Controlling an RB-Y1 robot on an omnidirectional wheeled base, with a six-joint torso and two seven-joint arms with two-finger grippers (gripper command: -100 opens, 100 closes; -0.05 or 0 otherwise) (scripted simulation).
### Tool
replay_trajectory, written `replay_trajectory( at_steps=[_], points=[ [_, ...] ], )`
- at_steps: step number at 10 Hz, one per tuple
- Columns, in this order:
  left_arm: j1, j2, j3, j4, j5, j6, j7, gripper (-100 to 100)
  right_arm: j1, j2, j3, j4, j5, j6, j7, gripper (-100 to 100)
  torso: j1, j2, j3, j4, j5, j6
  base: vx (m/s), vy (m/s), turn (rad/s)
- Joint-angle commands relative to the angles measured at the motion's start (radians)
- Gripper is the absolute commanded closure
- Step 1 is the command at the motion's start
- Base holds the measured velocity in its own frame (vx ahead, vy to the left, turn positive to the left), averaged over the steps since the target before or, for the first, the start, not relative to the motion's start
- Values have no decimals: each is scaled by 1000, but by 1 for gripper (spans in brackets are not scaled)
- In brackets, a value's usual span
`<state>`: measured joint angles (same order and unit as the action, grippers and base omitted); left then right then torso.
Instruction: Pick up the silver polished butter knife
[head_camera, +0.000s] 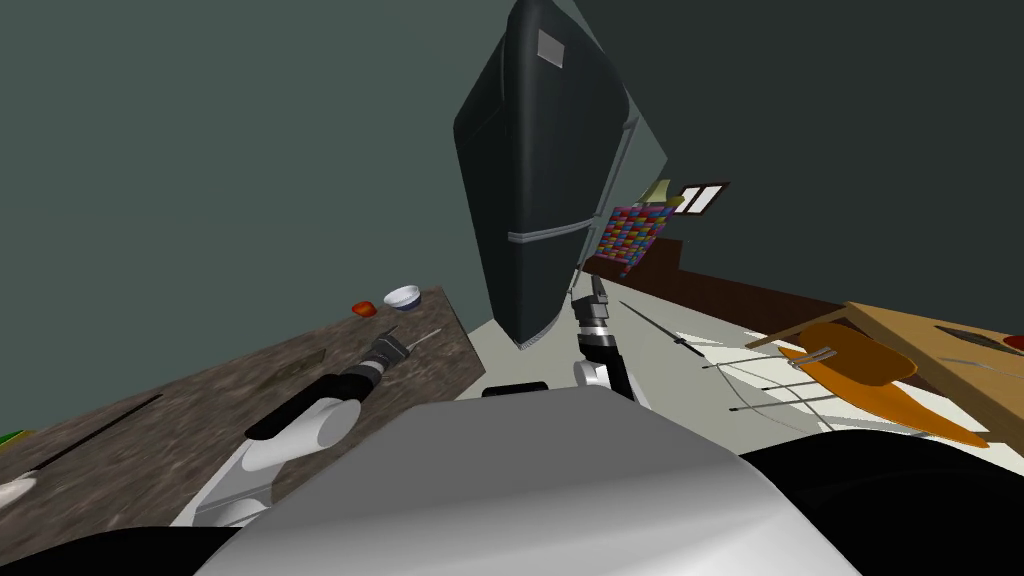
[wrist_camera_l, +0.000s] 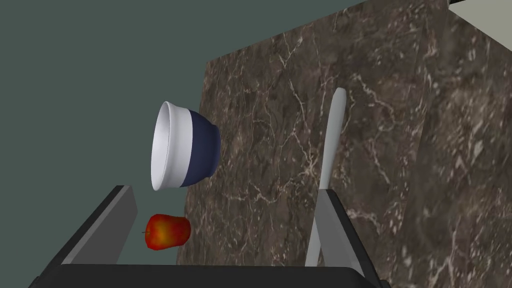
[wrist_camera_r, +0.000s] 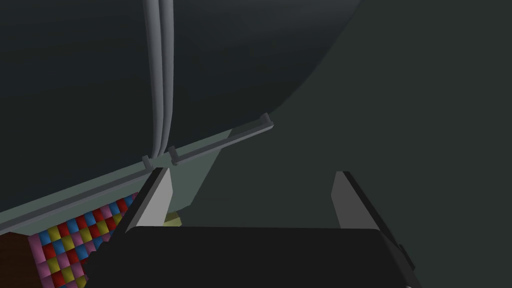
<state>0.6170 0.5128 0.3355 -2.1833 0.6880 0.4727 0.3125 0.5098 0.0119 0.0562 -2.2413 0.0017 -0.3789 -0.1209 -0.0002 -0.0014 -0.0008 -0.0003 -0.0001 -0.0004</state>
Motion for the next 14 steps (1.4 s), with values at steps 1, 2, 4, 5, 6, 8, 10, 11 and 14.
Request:
replay_trajectory(
  at_steps=[1, 2, 4, 5, 6, 8, 10, 11, 14],
  points=[
    [-2, 32, 21, 16, 48, 50, 23, -100, 0, 0, 0, 0, 0, 0, 0, 0, 0, 0, 0, 0, 0, 0, 32, -14, -96],
    [-2, 32, 21, 16, 48, 76, 23, -100, 0, 0, 0, 0, 0, 0, 0, 0, 0, 0, 0, 0, 0, 0, 27, -4, -43],
    [4, 61, 36, 32, 89, 128, 41, -100, 0, 0, 0, 0, 0, 0, 0, 0, 1, 1, 0, 0, 0, 0, 16, -5, -35],
    [4, 61, 36, 32, 89, 144, 41, -100, 0, 0, 0, 0, 0, 0, 0, 0, 0, 0, 0, 0, 0, 0, 28, -5, -53],
    [10, 91, 50, 49, 130, 184, 57, -100, 0, 0, 0, 0, 0, 0, 0, 0, 1, 0, 0, 0, 0, 0, 46, 1, -93],
    [16, 120, 63, 67, 170, 235, 73, -100, 0, 0, 0, 0, 0, 0, 0, 0, 1, -1, -1, 0, 0, 0, 49, -2, -64],
    [16, 120, 63, 67, 170, 261, 73, -100, 0, 0, 0, 0, 0, 0, 0, 0, 1, -1, -1, 0, 0, 0, 31, 4, -18],
    [22, 149, 75, 87, 209, 301, 88, -100, 0, 0, 0, 0, 0, 0, 0, 0, 1, 0, 0, 0, 0, 0, 35, 0, -79],
    [28, 176, 85, 106, 247, 378, 103, -100, 0, 0, 0, 0, 0, 0, 0, 0, 2, -2, -1, 0, 0, 0, 50, 12, -58]
  ],
)
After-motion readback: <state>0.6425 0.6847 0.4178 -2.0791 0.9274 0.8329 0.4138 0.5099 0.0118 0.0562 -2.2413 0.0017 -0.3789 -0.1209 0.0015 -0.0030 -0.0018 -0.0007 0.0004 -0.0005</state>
